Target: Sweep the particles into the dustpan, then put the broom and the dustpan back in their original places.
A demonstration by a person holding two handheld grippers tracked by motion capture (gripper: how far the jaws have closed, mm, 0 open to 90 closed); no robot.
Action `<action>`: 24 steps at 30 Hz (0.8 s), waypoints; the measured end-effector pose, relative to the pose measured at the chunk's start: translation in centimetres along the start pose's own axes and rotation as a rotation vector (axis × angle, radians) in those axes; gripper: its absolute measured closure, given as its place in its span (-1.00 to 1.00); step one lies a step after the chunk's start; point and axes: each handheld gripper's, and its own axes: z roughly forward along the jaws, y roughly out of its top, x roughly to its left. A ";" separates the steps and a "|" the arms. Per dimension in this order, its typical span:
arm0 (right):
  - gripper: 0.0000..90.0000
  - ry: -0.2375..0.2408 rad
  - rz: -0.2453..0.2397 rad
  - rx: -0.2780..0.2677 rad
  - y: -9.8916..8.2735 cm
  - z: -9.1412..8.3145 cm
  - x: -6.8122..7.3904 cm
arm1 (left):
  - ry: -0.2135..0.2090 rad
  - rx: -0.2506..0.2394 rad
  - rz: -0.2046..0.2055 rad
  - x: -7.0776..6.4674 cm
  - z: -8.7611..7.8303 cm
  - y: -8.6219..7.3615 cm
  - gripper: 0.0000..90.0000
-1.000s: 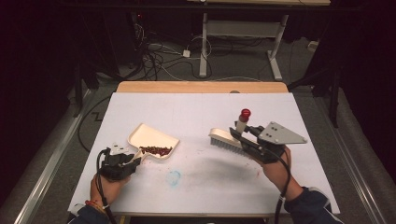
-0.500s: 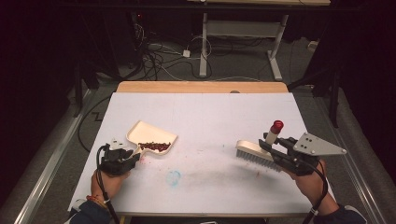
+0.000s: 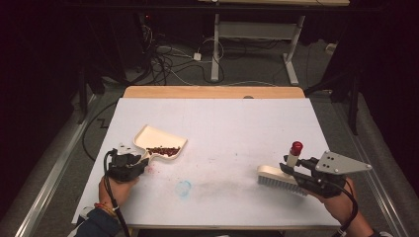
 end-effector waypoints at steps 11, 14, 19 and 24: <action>0.56 0.050 -0.021 0.022 -0.1 0.6 -0.3 | 0.020 -0.004 -0.026 0.0 0.8 0.5 0.41; 0.56 0.072 -0.014 0.030 0.1 1.4 -0.7 | 0.011 -0.013 -0.045 -0.1 1.0 0.8 0.41; 0.47 0.027 -0.021 0.063 1.3 3.3 -2.3 | 0.015 0.014 -0.024 -1.6 1.4 0.8 0.40; 0.37 -0.034 0.025 0.113 2.3 6.1 -4.8 | -0.059 0.009 -0.043 -2.0 1.0 0.4 0.37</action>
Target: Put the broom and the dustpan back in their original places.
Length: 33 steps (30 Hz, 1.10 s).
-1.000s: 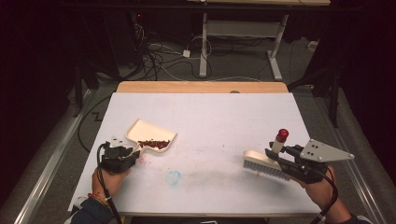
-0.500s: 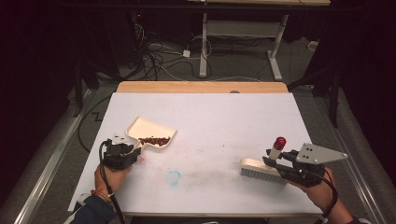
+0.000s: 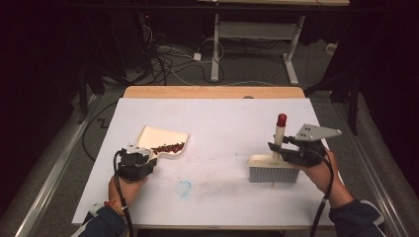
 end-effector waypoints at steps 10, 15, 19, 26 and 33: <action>0.20 -0.187 0.105 0.095 -0.2 6.0 -3.8 | -0.098 -0.076 0.153 -1.8 -2.2 -0.7 0.15; 0.19 -0.271 0.170 0.097 -0.8 7.7 -5.0 | -0.126 -0.135 0.258 -1.2 -3.2 -1.3 0.00; 0.12 -0.301 0.160 0.079 -0.9 7.9 -4.7 | -0.073 -0.151 0.298 -0.6 -3.1 -1.9 -0.32; -0.05 -0.305 0.203 0.010 -1.0 7.5 -4.4 | -0.074 -0.150 0.346 -0.5 -3.3 -2.3 -0.50; -0.30 -0.331 0.212 -0.041 -0.7 6.7 -4.3 | -0.071 -0.155 0.391 -1.1 -3.0 -2.7 -0.63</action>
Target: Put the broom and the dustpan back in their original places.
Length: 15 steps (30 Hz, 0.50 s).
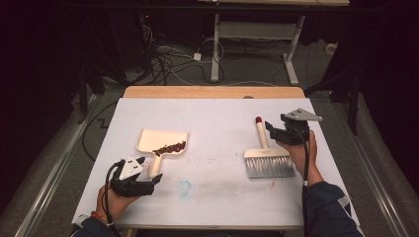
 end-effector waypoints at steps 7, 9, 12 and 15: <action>-0.54 -0.004 -0.018 -0.049 0.4 -0.8 0.5 | 0.003 -0.019 0.006 -0.2 0.0 0.0 -0.65; -0.56 -0.003 -0.021 -0.076 0.7 -1.2 0.7 | 0.002 -0.020 0.024 -0.5 -0.1 0.1 -0.65; -0.57 0.006 -0.032 -0.115 1.0 -1.9 1.1 | 0.001 -0.038 0.055 -0.9 -0.4 0.4 -0.65; -0.57 0.017 -0.048 -0.126 1.3 -2.3 1.5 | 0.003 -0.043 0.073 -1.2 -0.4 0.5 -0.64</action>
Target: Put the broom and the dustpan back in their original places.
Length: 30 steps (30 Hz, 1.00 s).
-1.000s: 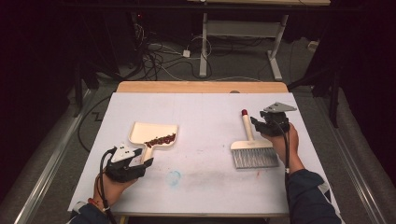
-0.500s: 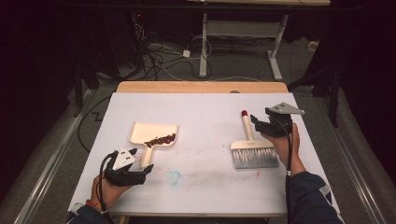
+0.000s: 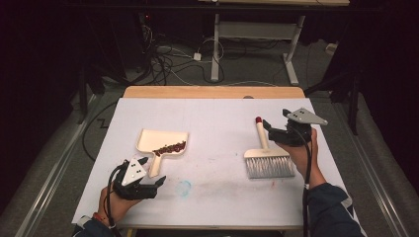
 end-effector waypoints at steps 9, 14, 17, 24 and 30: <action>-0.57 0.040 0.002 -0.041 0.8 -1.5 0.7 | -0.006 0.012 0.005 -0.3 0.4 0.0 -0.65; -0.59 0.059 -0.012 -0.048 1.0 -2.0 1.2 | -0.004 0.019 0.014 -0.5 0.5 0.0 -0.65; -0.61 0.072 -0.018 -0.048 1.1 -2.1 1.5 | -0.009 0.022 0.019 -0.5 0.5 0.0 -0.65; -0.60 0.098 -0.032 -0.053 1.1 -2.6 2.1 | -0.003 0.023 0.031 -0.6 0.5 0.0 -0.65; -0.61 0.105 -0.045 -0.049 1.1 -3.2 2.6 | 0.002 0.009 0.033 -0.6 0.3 0.0 -0.65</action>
